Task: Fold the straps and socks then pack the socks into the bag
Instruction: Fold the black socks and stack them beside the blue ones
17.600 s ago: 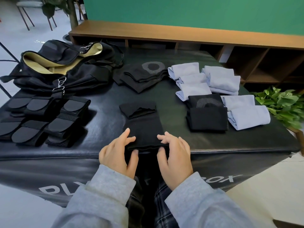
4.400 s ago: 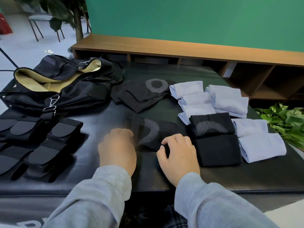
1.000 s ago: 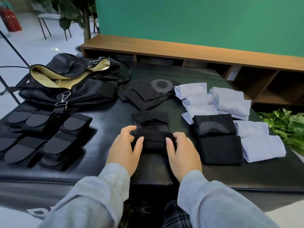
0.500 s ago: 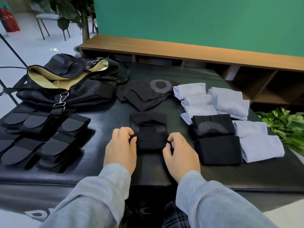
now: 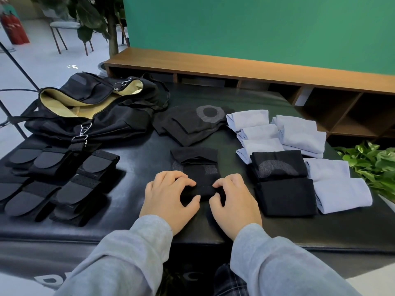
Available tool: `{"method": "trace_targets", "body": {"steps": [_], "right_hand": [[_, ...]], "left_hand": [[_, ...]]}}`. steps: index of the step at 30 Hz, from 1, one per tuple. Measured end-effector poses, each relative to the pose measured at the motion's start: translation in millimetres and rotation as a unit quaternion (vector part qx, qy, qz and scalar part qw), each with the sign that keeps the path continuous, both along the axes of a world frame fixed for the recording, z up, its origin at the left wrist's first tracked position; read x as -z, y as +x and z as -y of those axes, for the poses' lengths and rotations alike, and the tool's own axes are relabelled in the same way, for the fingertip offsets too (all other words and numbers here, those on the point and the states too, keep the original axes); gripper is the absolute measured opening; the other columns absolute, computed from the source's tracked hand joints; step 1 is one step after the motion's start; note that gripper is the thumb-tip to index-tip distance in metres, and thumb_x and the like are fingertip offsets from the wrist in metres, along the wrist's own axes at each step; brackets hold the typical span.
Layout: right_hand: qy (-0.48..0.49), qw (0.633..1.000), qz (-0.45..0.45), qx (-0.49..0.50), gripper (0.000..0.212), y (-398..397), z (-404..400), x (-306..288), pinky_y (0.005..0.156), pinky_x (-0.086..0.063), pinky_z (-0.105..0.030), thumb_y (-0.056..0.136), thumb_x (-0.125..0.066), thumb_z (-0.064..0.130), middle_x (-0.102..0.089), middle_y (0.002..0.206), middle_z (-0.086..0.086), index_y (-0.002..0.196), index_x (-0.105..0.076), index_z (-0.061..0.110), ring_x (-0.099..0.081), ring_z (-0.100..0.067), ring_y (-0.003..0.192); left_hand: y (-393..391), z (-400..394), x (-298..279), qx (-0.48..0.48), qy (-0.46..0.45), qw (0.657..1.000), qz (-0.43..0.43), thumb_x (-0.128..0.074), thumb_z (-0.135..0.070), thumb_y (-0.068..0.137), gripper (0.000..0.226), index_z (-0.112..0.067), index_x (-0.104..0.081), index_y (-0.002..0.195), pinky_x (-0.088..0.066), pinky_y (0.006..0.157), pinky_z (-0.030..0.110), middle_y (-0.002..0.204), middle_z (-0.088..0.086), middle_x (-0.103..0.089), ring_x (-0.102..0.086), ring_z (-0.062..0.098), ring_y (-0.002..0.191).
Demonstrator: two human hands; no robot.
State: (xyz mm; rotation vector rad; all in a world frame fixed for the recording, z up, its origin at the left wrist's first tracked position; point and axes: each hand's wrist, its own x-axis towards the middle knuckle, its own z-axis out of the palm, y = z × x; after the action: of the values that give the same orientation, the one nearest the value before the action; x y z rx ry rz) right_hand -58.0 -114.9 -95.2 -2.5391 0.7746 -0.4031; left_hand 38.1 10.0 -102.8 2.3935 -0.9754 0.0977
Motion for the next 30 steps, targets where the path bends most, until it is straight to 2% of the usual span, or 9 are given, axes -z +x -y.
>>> {"method": "trace_targets", "body": {"steps": [6, 11, 13, 15, 18, 20, 22, 27, 30], "right_hand": [[-0.012, 1.0, -0.001, -0.01, 0.03, 0.5, 0.2, 1.1, 0.078, -0.037, -0.022, 0.086, -0.047, 0.024, -0.037, 0.111, 0.02, 0.115, -0.052, 0.031, -0.046, -0.004, 0.094], [-0.029, 0.999, 0.002, -0.016, 0.039, 1.5, 0.3, 2.0, 0.084, -0.04, -0.022, 0.088, -0.046, 0.021, -0.041, 0.12, 0.019, 0.124, -0.052, 0.032, -0.043, -0.002, 0.109], [-0.031, 0.999, 0.006, -0.017, 0.035, 1.7, 0.7, 3.2, 0.084, -0.04, -0.022, 0.088, -0.046, 0.022, -0.042, 0.119, 0.02, 0.121, -0.054, 0.032, -0.043, -0.002, 0.108], [-0.033, 0.999, 0.011, -0.01, 0.023, 1.7, 1.2, 4.4, 0.078, -0.038, -0.021, 0.089, -0.046, 0.023, -0.044, 0.114, 0.019, 0.108, -0.057, 0.029, -0.043, -0.001, 0.104], [-0.021, 1.0, 0.015, 0.006, 0.008, 2.0, 1.2, 3.2, 0.069, -0.033, -0.022, 0.089, -0.044, 0.021, -0.044, 0.102, 0.015, 0.089, -0.051, 0.024, -0.043, -0.004, 0.091], [-0.006, 1.0, 0.024, 0.012, 0.006, 1.5, 0.4, 2.2, 0.067, -0.032, -0.025, 0.088, -0.043, 0.019, -0.043, 0.097, 0.012, 0.084, -0.047, 0.023, -0.043, -0.007, 0.085], [-0.001, 0.999, 0.034, 0.004, 0.004, 0.3, -0.8, 0.8, 0.067, -0.032, -0.025, 0.086, -0.046, 0.02, -0.042, 0.098, 0.013, 0.086, -0.045, 0.024, -0.043, -0.007, 0.085], [-0.041, 0.997, 0.054, -0.038, 0.026, 0.3, -0.5, 4.3, 0.081, -0.033, -0.021, 0.081, -0.053, 0.017, -0.043, 0.11, 0.018, 0.105, -0.051, 0.025, -0.038, -0.005, 0.101], [-0.058, 0.996, 0.065, -0.022, 0.019, 3.2, 0.4, 9.0, 0.084, -0.037, -0.025, 0.08, -0.055, 0.012, -0.052, 0.11, 0.012, 0.097, -0.059, 0.02, -0.043, -0.011, 0.102]], "left_hand": [[-0.2, 0.3, -1.6, -0.005, 0.019, 1.0, 0.004, -0.047, -0.032, 0.088, 0.033, -0.039, -0.045, 0.121, -0.01, 0.092, 0.016, 0.125, -0.027, -0.036, -0.017, -0.003, 0.12], [0.3, 1.0, 0.6, -0.01, 0.007, 1.0, 0.005, -0.043, -0.021, 0.091, 0.034, -0.037, -0.045, 0.121, -0.009, 0.091, 0.014, 0.127, -0.026, -0.038, -0.016, -0.004, 0.119], [0.5, 1.1, 1.4, -0.014, -0.007, 1.0, 0.003, -0.042, -0.02, 0.093, 0.031, -0.035, -0.047, 0.119, -0.009, 0.092, 0.013, 0.125, -0.025, -0.04, -0.018, -0.004, 0.119], [0.7, 1.3, 1.9, -0.018, -0.025, 1.0, 0.0, -0.04, -0.018, 0.094, 0.03, -0.033, -0.049, 0.118, -0.009, 0.091, 0.012, 0.122, -0.024, -0.044, -0.02, -0.004, 0.119], [0.3, -0.1, 0.3, -0.022, -0.053, 0.998, -0.006, -0.046, -0.016, 0.091, 0.029, -0.03, -0.052, 0.115, -0.011, 0.092, 0.013, 0.114, -0.024, -0.046, -0.025, -0.003, 0.117], [-0.1, -1.6, -0.6, -0.019, -0.06, 0.998, -0.01, -0.05, -0.015, 0.088, 0.03, -0.029, -0.053, 0.114, -0.013, 0.091, 0.014, 0.107, -0.026, -0.042, -0.029, -0.003, 0.114], [0.3, -2.1, 0.3, -0.022, -0.062, 0.998, -0.026, -0.049, -0.013, 0.088, 0.031, -0.032, -0.052, 0.112, -0.015, 0.091, 0.013, 0.105, -0.026, -0.044, -0.034, 0.0, 0.113], [0.0, -1.6, 3.2, -0.063, -0.109, 0.988, -0.092, -0.042, -0.016, 0.092, 0.03, -0.038, -0.046, 0.113, -0.025, 0.087, 0.018, 0.111, -0.017, -0.051, -0.039, 0.013, 0.109], [-2.6, -3.6, 1.1, -0.05, -0.156, 0.981, -0.107, -0.045, -0.013, 0.09, 0.036, -0.046, -0.039, 0.103, -0.026, 0.085, 0.019, 0.102, -0.023, -0.05, -0.038, 0.011, 0.104]]}}
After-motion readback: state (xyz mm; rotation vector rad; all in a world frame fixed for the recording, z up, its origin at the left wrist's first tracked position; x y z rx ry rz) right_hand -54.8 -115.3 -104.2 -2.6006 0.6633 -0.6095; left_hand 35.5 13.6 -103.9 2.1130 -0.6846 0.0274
